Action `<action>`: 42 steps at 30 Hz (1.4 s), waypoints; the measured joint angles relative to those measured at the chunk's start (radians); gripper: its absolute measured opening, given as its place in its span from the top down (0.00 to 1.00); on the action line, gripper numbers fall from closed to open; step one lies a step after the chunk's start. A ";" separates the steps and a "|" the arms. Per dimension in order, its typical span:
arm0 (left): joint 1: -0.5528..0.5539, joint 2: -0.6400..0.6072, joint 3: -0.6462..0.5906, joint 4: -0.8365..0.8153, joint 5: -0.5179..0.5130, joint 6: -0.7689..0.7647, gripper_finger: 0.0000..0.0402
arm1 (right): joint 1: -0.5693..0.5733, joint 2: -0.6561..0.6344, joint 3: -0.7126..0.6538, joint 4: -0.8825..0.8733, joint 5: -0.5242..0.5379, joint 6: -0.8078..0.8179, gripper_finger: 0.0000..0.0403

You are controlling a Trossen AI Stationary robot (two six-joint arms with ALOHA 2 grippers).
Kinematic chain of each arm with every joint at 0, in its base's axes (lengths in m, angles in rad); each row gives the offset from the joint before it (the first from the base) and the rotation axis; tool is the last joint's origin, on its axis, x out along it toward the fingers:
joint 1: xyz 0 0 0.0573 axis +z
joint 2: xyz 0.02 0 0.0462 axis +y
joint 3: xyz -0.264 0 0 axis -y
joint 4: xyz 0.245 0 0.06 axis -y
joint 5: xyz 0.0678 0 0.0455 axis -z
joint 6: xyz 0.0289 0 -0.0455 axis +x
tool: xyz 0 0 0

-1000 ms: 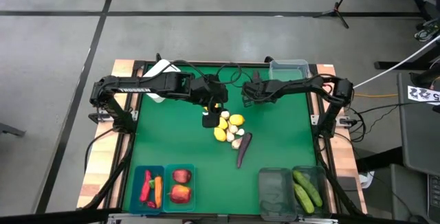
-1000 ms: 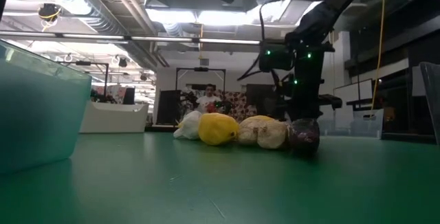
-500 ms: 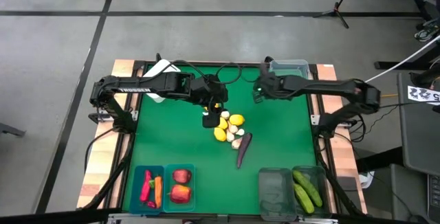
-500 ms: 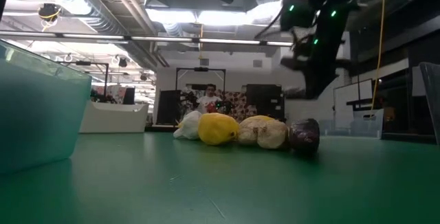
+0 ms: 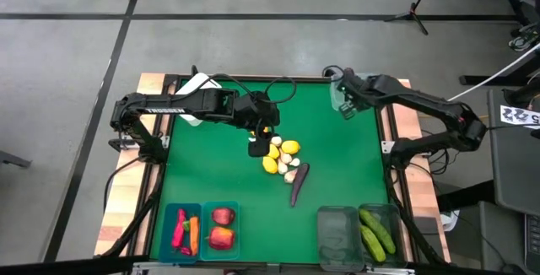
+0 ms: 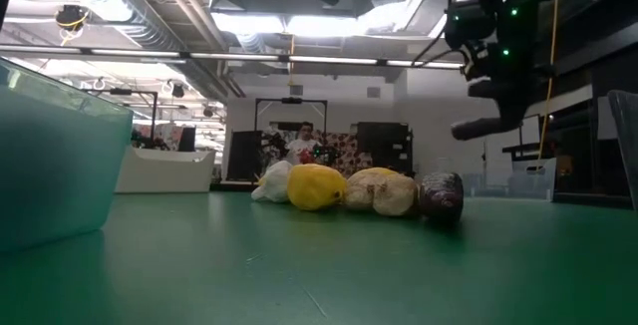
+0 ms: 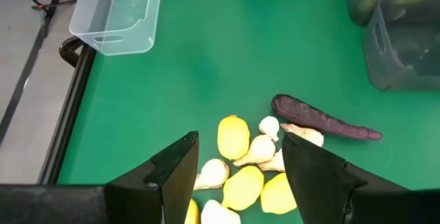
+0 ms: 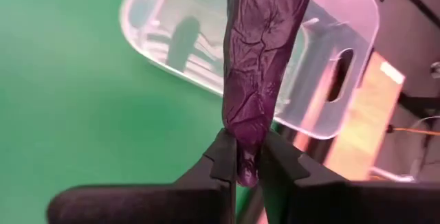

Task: Sort produce into baskets
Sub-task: Put the eggplant into the transparent bin

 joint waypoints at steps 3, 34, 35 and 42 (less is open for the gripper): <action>0.000 0.000 0.000 0.000 0.000 0.001 0.49 | -0.046 0.001 0.000 -0.031 -0.008 -0.146 0.91; 0.000 0.000 0.000 -0.002 0.000 0.050 0.49 | -0.094 0.212 0.000 -0.031 0.195 -0.703 0.90; 0.000 0.000 0.000 -0.002 0.000 0.050 0.49 | -0.094 0.212 0.000 -0.017 0.194 -0.708 0.90; 0.000 0.000 0.000 -0.002 0.000 0.050 0.49 | -0.094 0.212 0.000 0.043 0.182 -0.738 0.76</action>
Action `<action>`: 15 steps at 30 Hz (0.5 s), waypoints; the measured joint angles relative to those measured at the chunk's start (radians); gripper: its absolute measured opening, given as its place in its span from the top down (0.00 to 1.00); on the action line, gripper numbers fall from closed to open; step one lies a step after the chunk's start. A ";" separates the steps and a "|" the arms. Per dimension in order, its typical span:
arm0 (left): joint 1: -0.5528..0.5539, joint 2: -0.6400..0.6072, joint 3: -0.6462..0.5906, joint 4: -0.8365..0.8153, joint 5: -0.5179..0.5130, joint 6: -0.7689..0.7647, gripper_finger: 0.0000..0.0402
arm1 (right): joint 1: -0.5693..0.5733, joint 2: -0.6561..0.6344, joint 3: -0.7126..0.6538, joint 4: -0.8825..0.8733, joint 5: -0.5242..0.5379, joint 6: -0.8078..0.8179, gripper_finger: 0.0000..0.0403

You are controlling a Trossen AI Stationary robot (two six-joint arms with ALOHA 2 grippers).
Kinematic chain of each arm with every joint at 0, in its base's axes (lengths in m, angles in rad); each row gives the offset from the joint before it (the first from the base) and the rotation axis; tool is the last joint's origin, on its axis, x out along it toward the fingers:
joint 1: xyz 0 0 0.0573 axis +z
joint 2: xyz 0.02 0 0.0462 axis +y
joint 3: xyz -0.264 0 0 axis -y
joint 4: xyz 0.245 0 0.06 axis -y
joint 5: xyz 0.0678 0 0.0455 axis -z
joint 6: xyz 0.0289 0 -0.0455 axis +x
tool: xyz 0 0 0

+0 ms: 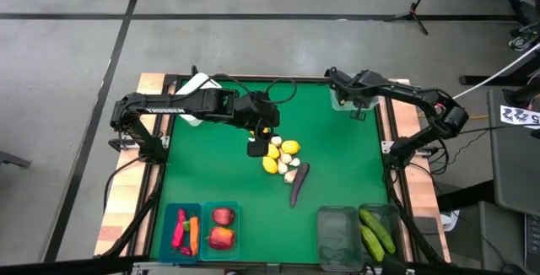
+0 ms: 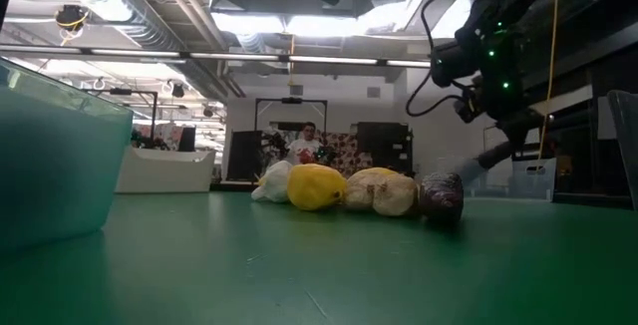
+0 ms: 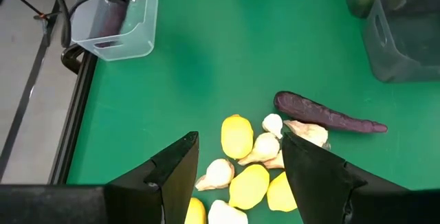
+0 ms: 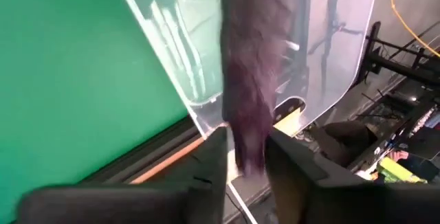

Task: Sort produce into baskets
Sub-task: Put the eggplant into the transparent bin

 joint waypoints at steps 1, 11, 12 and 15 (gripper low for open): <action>0.000 0.000 0.000 0.000 0.000 0.000 0.49 | 0.000 0.000 0.000 0.009 -0.001 0.000 0.73; 0.000 0.000 0.000 0.000 0.000 -0.006 0.49 | 0.000 -0.014 0.000 0.009 -0.065 0.034 0.50; 0.000 0.000 0.000 -0.002 0.000 -0.006 0.49 | 0.000 -0.028 0.000 0.010 -0.102 0.033 0.49; -0.007 0.000 0.000 -0.018 0.000 -0.008 0.49 | 0.000 -0.077 0.030 0.005 -0.265 0.032 0.48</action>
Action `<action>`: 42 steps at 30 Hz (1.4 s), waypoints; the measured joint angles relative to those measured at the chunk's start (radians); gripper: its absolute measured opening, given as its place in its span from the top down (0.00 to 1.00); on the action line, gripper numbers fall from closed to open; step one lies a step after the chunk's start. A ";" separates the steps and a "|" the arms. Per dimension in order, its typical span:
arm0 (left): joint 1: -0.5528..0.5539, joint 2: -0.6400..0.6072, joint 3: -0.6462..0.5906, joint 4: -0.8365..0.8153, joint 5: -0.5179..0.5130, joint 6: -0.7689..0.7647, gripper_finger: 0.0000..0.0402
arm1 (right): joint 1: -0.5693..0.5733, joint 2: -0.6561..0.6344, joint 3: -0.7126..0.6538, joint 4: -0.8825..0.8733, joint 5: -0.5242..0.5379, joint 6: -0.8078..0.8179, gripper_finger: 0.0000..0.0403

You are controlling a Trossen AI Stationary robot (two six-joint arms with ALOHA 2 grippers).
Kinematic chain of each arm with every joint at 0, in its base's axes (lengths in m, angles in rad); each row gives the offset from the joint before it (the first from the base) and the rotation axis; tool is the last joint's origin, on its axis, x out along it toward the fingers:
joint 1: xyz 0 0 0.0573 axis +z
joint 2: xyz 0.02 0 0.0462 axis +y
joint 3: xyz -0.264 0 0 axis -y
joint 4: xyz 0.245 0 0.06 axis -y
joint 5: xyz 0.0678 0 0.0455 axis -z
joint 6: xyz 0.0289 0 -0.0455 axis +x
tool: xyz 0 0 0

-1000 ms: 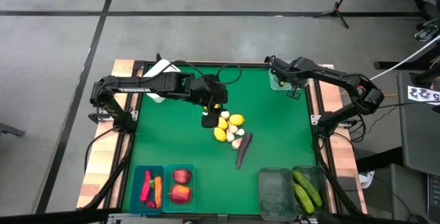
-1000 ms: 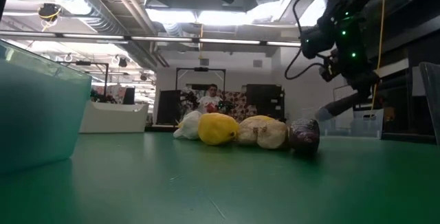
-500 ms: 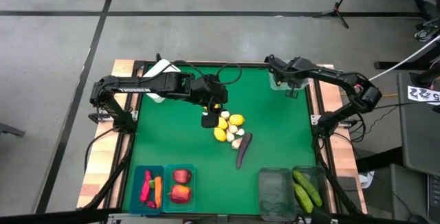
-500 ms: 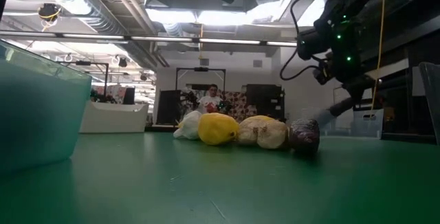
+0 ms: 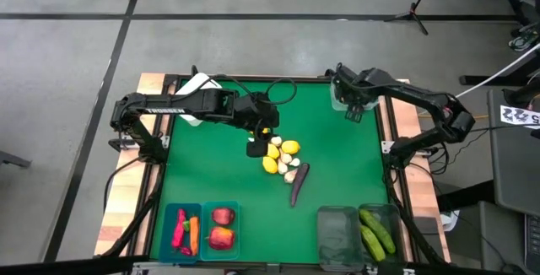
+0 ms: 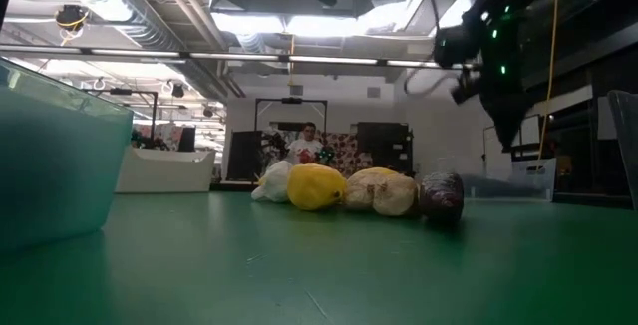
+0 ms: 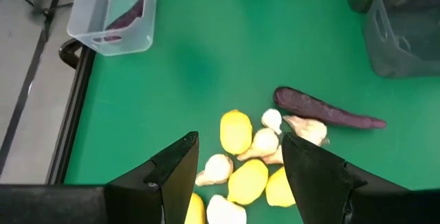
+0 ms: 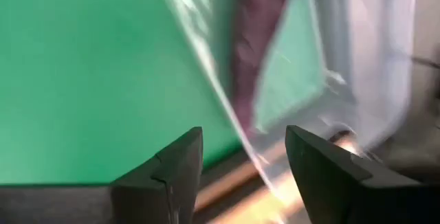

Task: Sort produce into baskets
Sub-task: Put the eggplant into the transparent bin

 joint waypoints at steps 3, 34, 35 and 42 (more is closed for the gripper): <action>-0.008 0.000 0.000 -0.022 0.004 0.000 0.49 | 0.001 -0.069 0.044 -0.013 -0.188 -0.013 0.48; -0.296 0.453 -0.350 0.932 -0.365 -0.547 0.49 | 0.294 -0.572 0.098 -0.028 -0.595 0.268 0.48; -0.302 0.467 -0.340 0.932 -0.384 -0.546 0.49 | 0.298 -0.572 0.091 -0.028 -0.595 0.269 0.48; -0.319 0.572 -0.235 0.886 -0.452 -0.532 0.49 | 0.302 -0.574 0.004 -0.017 -0.595 0.275 0.48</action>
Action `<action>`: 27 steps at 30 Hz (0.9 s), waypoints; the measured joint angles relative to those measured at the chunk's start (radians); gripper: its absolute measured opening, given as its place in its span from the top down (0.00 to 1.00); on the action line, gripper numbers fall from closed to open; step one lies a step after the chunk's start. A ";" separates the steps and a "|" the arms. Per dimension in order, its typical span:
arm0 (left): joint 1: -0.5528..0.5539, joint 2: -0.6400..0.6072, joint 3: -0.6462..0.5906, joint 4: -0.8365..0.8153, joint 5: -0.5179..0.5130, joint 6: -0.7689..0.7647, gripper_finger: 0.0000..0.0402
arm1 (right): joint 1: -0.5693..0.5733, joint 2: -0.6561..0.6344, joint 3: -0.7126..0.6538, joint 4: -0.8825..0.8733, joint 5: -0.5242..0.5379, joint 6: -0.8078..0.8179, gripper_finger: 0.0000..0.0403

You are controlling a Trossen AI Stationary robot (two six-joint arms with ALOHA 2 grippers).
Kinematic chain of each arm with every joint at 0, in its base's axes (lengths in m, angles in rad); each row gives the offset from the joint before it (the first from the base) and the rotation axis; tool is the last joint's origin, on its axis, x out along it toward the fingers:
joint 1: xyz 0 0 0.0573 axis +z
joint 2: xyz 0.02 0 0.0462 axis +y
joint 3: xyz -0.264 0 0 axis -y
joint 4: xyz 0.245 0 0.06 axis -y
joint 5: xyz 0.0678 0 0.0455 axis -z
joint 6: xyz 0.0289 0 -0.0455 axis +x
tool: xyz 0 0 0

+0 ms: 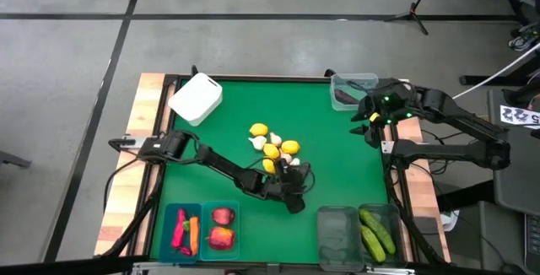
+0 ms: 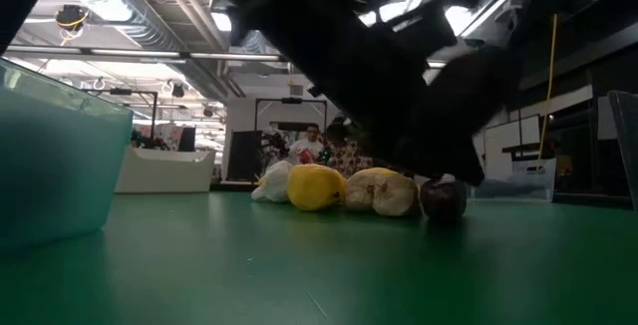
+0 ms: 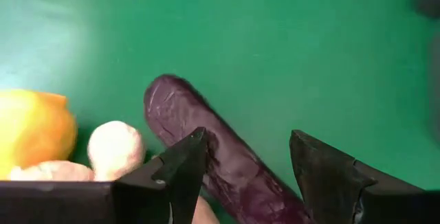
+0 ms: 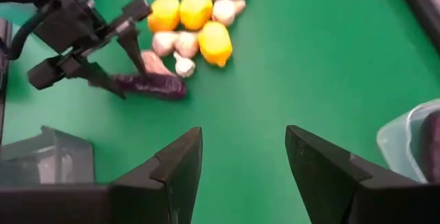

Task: Sort produce into baskets
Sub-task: Put the eggplant into the transparent bin

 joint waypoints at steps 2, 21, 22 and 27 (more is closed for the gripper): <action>0.002 0.025 0.041 -0.056 -0.012 -0.007 0.49 | 0.000 -0.003 -0.026 0.001 0.000 0.000 0.48; 0.006 0.055 0.208 -0.549 -0.182 -0.203 0.49 | 0.000 -0.003 -0.113 0.047 -0.007 -0.001 0.48; 0.007 0.055 0.208 -0.567 -0.179 -0.217 0.49 | 0.000 -0.003 -0.113 0.049 -0.008 -0.001 0.48; 0.032 0.056 0.206 -0.629 -0.136 -0.276 0.49 | 0.000 -0.003 -0.113 0.048 -0.009 -0.001 0.48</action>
